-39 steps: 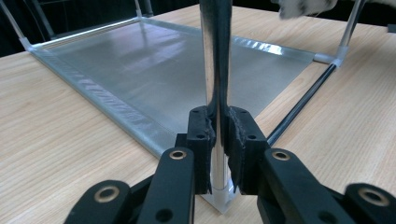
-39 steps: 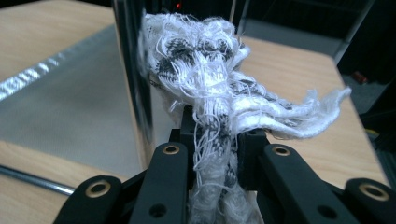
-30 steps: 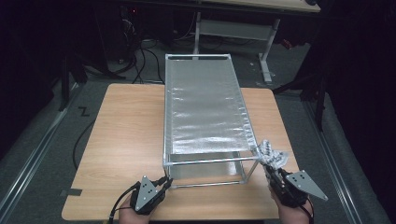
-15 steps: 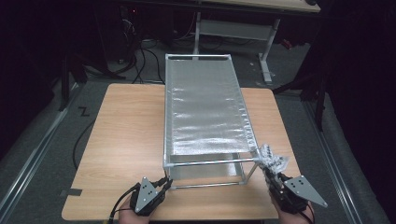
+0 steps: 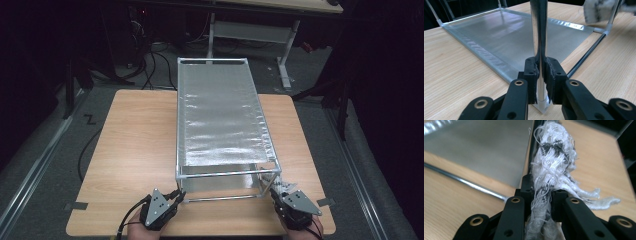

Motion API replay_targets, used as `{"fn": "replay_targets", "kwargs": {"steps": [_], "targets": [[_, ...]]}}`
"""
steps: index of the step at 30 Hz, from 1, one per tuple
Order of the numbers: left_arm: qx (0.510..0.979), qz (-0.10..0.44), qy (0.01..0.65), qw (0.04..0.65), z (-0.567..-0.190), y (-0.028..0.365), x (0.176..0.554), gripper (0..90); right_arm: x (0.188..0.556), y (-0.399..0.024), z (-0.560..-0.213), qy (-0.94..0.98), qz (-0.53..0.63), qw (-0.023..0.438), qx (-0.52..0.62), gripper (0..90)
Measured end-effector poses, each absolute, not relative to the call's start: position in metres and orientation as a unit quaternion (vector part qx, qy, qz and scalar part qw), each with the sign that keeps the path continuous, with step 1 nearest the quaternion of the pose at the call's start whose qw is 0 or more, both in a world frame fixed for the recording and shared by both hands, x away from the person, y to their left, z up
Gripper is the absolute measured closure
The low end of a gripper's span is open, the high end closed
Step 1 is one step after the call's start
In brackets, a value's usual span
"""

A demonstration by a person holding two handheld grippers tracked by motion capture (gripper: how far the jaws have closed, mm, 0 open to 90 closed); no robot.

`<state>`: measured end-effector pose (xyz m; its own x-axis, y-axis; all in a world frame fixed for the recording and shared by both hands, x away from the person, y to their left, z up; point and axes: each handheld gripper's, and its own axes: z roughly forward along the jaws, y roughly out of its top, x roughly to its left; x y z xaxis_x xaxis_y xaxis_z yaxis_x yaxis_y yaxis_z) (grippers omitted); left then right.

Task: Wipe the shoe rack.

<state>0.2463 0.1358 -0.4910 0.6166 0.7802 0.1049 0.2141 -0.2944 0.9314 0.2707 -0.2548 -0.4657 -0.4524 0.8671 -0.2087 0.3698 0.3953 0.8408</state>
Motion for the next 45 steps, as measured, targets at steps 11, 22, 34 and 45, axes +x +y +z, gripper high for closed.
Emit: {"fn": "replay_targets", "kwargs": {"steps": [11,22,34,45], "targets": [[0.750,0.288,0.337,0.491,-0.491,0.138,0.247,79.6,0.288,-0.253,-0.496,0.806,0.329,0.265,0.415,78.0],[0.748,0.288,0.338,0.493,-0.491,0.139,0.247,79.7,0.288,-0.252,-0.493,0.799,0.338,0.262,0.422,78.0],[0.748,0.289,0.339,0.492,-0.491,0.140,0.247,79.4,0.269,-0.252,-0.456,0.763,0.396,0.312,0.405,77.6],[0.747,0.293,0.335,0.494,-0.492,0.140,0.247,79.2,0.253,-0.256,-0.412,0.714,0.465,0.356,0.385,77.5]]}}
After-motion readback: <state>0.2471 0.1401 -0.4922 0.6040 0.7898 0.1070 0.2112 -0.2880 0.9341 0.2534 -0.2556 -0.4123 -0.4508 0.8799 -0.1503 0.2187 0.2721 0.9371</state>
